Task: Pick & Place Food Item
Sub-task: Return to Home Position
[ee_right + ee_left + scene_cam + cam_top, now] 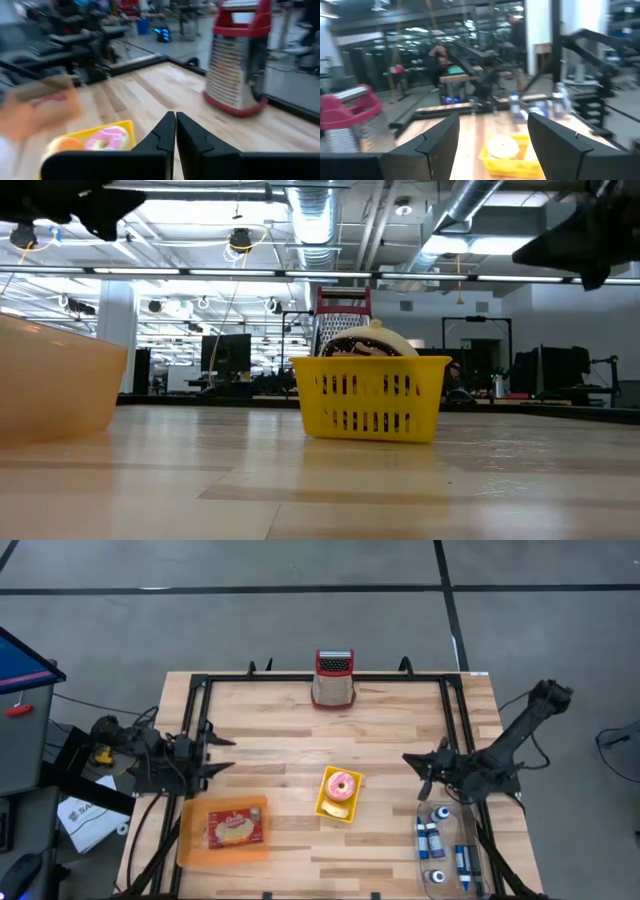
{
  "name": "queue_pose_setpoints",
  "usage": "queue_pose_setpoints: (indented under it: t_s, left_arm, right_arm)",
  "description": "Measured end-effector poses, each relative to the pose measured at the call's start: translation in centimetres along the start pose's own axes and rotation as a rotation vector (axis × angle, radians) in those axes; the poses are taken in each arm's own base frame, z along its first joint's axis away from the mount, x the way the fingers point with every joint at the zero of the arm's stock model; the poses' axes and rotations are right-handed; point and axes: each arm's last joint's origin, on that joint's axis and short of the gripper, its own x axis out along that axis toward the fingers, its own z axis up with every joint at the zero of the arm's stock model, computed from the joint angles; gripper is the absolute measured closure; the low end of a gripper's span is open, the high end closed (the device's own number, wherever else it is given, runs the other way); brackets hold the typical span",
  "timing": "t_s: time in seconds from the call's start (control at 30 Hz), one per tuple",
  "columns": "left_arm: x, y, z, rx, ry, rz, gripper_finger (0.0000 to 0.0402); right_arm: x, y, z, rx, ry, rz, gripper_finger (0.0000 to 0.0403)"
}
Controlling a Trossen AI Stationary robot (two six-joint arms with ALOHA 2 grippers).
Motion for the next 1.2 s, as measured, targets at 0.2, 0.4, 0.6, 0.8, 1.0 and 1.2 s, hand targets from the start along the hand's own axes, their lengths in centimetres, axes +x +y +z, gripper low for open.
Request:
queue_pose_setpoints:
  t_s: [0.2, 0.4, 0.6, 0.8, 1.0, 1.2]
  left_arm:
    - [0.9, 0.3, -1.8, -0.004, -0.052, 0.088, 0.0169]
    - [1.4, 1.0, -3.3, -0.052, -0.046, 0.1, 0.0169]
    - [1.6, 2.0, -4.0, -0.067, -0.012, 0.096, 0.0174]
    - [1.2, 2.9, -4.3, -0.06, 0.103, 0.157, 0.0197]
    - [1.0, 3.2, -3.7, -0.085, 0.121, 0.087, 0.0224]
    - [1.4, 2.9, -6.0, -0.176, 0.127, 0.044, 0.0249]
  right_arm:
    - [1.0, -1.3, -1.2, 0.006, -0.122, 0.142, 0.0395]
    - [3.8, -3.4, -1.4, -0.026, -0.178, 0.329, 0.0395]
    - [6.2, -6.1, -2.3, -0.041, -0.033, 0.346, 0.0394]
    - [6.0, -7.5, -2.7, -0.065, 0.04, 0.336, 0.0394]
    - [4.4, -7.9, -2.7, -0.048, 0.045, 0.363, 0.0394]
    - [2.5, -7.9, -1.4, -0.025, -0.131, 0.434, 0.0394]
